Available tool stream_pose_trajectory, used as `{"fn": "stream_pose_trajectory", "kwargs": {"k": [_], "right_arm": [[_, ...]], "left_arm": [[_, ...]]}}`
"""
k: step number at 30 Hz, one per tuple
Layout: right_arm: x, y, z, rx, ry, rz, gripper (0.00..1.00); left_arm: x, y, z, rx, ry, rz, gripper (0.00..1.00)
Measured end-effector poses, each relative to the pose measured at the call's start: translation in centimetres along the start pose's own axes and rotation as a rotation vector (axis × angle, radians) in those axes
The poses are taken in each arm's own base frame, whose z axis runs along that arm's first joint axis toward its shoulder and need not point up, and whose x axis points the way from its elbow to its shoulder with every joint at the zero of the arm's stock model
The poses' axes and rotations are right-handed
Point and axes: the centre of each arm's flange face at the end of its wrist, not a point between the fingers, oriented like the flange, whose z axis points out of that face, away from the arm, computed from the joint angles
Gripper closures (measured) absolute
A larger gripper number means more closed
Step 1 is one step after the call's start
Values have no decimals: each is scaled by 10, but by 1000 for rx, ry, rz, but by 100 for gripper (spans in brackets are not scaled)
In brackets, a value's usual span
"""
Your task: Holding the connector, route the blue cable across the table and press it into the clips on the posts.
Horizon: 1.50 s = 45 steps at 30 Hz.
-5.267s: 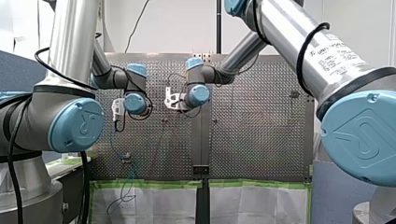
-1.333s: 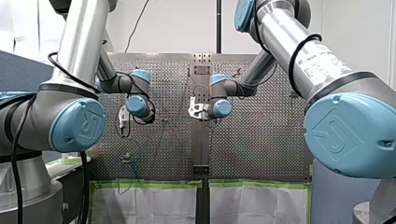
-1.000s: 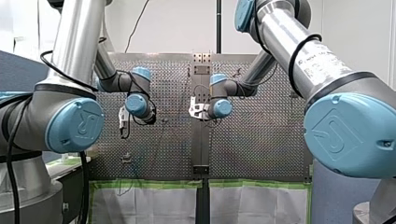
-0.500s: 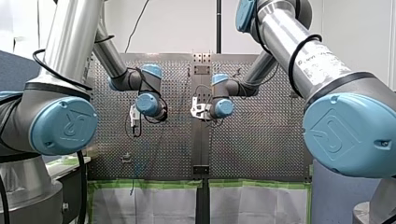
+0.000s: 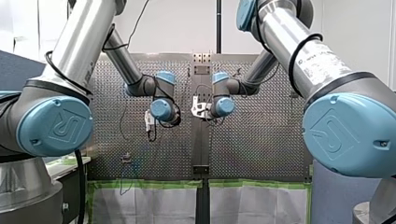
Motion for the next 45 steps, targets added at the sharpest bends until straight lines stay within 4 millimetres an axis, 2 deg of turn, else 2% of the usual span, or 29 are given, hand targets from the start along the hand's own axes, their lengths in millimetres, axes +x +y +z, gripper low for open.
{"fn": "stream_pose_trajectory", "kwargs": {"k": [7,19,32,39,41,42,43,44,45], "right_arm": [[8,1,-2,-1,10,0,100],[11,1,-2,-4,17,0,100],[12,3,-1,-6,20,0,100],[12,5,-1,-8,21,0,100],[12,5,-1,-9,21,0,100],[12,5,-1,-9,21,0,100],[12,5,-1,-9,21,0,100],[12,5,-1,-9,21,0,100],[12,5,-1,-9,21,0,100]], "left_arm": [[10,2,17,-31,8,2,0],[-11,1,40,-44,-54,-18,0],[9,-2,83,-53,-11,-29,0],[14,-4,86,-73,8,-12,0],[15,-5,86,-74,12,-9,23],[15,-5,86,-75,13,-7,23],[15,-5,85,-75,14,-5,36],[15,-5,85,-75,15,-3,56],[15,-5,85,-75,15,-1,56]]}}
